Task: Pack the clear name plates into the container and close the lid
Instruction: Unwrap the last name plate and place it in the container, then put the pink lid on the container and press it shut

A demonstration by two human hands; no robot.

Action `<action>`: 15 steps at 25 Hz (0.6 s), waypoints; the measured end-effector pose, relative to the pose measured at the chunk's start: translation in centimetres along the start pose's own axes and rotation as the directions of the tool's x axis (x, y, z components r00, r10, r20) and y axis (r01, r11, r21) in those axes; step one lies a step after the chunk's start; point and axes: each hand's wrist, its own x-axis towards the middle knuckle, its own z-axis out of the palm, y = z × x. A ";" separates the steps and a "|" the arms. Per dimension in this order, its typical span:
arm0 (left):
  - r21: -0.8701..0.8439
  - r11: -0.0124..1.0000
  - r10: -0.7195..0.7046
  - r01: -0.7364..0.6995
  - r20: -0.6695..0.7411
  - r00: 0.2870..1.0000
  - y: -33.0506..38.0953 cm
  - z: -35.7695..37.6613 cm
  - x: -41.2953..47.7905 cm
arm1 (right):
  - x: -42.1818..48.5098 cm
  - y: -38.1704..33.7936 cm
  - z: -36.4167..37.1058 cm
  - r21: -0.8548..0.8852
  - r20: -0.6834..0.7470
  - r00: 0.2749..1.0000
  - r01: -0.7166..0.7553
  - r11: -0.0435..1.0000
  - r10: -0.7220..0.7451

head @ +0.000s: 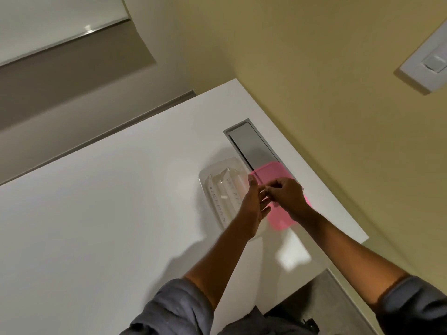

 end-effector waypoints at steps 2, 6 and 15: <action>0.051 0.998 -0.037 0.035 0.032 0.999 -0.8 2.1 0.7 | 0.4 1.7 -1.7 -0.005 -0.028 0.999 -0.037 0.999 0.037; 0.186 0.977 -0.114 0.102 0.056 0.992 -2.8 5.2 2.2 | 1.2 5.5 -3.9 -0.116 -0.102 0.991 -0.099 0.988 0.088; 0.379 0.916 -0.148 0.134 0.008 0.989 -5.1 7.4 4.6 | 2.2 11.1 -5.4 -0.291 -0.140 0.964 -0.259 0.921 0.227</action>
